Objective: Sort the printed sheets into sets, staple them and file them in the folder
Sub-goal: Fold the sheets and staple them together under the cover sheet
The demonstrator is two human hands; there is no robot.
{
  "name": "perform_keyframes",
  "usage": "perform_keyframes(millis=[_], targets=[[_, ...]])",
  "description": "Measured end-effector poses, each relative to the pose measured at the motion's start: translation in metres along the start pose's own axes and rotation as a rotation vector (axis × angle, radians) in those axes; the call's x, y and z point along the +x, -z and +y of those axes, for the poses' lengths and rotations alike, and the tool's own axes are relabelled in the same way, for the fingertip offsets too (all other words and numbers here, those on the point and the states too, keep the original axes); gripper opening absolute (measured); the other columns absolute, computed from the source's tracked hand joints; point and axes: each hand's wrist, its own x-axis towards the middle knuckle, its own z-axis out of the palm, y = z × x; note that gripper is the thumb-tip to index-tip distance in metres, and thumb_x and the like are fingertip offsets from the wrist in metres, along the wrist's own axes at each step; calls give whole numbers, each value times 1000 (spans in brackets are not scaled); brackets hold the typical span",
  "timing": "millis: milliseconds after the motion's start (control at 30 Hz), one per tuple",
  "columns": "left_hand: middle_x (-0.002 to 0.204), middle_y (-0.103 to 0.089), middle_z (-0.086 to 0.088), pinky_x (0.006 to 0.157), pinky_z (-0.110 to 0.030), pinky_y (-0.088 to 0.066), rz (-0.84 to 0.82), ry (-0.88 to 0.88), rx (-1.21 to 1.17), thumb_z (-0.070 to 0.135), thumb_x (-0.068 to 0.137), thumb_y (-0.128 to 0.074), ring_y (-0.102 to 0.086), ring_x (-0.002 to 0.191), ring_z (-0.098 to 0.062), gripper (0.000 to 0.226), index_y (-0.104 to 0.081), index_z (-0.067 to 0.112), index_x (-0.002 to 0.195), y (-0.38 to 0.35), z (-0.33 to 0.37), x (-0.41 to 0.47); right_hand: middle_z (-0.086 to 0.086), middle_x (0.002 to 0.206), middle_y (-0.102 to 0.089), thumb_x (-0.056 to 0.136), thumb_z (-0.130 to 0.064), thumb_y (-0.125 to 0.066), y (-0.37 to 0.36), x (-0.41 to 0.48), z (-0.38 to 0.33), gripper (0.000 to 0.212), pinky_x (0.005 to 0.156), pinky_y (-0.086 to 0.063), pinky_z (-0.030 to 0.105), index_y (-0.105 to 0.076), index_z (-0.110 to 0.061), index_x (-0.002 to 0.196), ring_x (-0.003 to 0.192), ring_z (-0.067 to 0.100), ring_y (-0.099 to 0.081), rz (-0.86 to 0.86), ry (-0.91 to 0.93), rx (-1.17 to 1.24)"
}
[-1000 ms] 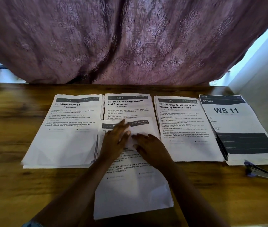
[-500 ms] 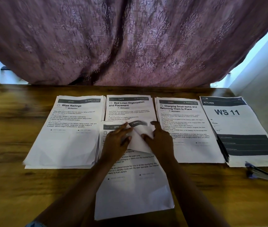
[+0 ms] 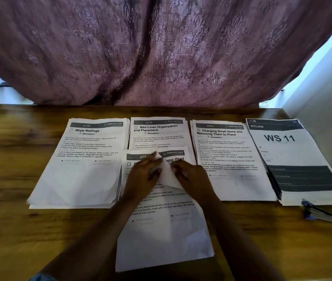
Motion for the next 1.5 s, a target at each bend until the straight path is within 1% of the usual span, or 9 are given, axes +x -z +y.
perform_keyframes(millis=[167, 400, 467, 633, 733, 867, 1000, 1267, 1500], targets=[[147, -41, 1, 106, -23, -26, -15, 47, 25, 17, 92, -62, -34, 129, -7, 39, -58, 17, 130, 1, 2, 1, 9, 149, -37, 92, -37, -55, 0, 23, 17, 63, 117, -17, 40, -30, -15, 146, 139, 24, -32, -189, -212, -159], [145, -41, 3, 107, -27, -31, -19, 28, 8, 19, 91, -62, -35, 131, -9, 40, -57, 17, 131, 1, 0, 2, 7, 92, -68, 81, -44, -68, 1, 8, -2, 60, 77, -51, 34, -42, -21, 130, 86, 25, -64, 105, -465, 69], [145, -40, 6, 109, -29, -33, -27, 47, -35, 32, 94, -53, -35, 134, -8, 44, -51, 20, 136, 2, 3, 1, 3, 97, -67, 83, -33, -69, 0, 5, -6, 62, 80, -52, 34, -39, -22, 135, 87, 21, -63, 129, -453, 192], [148, -32, 16, 98, -4, -33, 32, 138, -246, 54, 96, -31, -35, 129, 10, 59, -28, 30, 149, 6, 14, 1, 8, 127, -61, 91, -32, -54, -9, -7, -11, 42, 94, -47, 35, -54, -14, 130, 112, 24, -59, -107, 85, 13], [150, -33, 13, 106, -19, -35, -20, 137, -194, 37, 99, -47, -34, 134, -2, 45, -40, 29, 143, 6, 11, 1, 8, 126, -62, 91, -36, -49, -17, -16, -5, 38, 101, -41, 41, -66, -13, 115, 119, 26, -57, -146, 223, -55], [146, -31, 11, 100, -34, -43, -23, 63, -20, 13, 92, -61, -42, 128, -13, 40, -57, 18, 131, 2, 3, 0, 7, 112, -69, 89, -24, -56, -4, -1, 3, 27, 84, -50, 31, -68, -14, 111, 97, 26, -67, 7, 17, 33], [145, -29, 14, 100, -29, -36, -25, 108, -4, 19, 94, -60, -44, 132, -21, 38, -57, 20, 131, 2, 5, 1, 9, 146, -42, 91, -34, -56, 0, 19, 16, 56, 112, -27, 38, -38, -15, 141, 135, 24, -38, -143, -213, -141], [147, -32, 10, 104, -35, -37, -29, 100, -16, 23, 94, -58, -42, 134, -22, 39, -55, 21, 133, 2, 5, 1, -4, 78, -62, 80, -32, -71, 0, 6, -1, 55, 71, -49, 30, -42, -22, 127, 77, 19, -61, 134, -445, 135], [148, -31, 15, 96, 0, -31, 25, 217, -347, 47, 95, -32, -30, 128, 14, 56, -29, 27, 148, 10, 21, 1, 6, 117, -67, 88, -29, -54, -15, -11, -4, 46, 87, -54, 38, -52, -16, 132, 104, 24, -65, -23, 186, -139]])
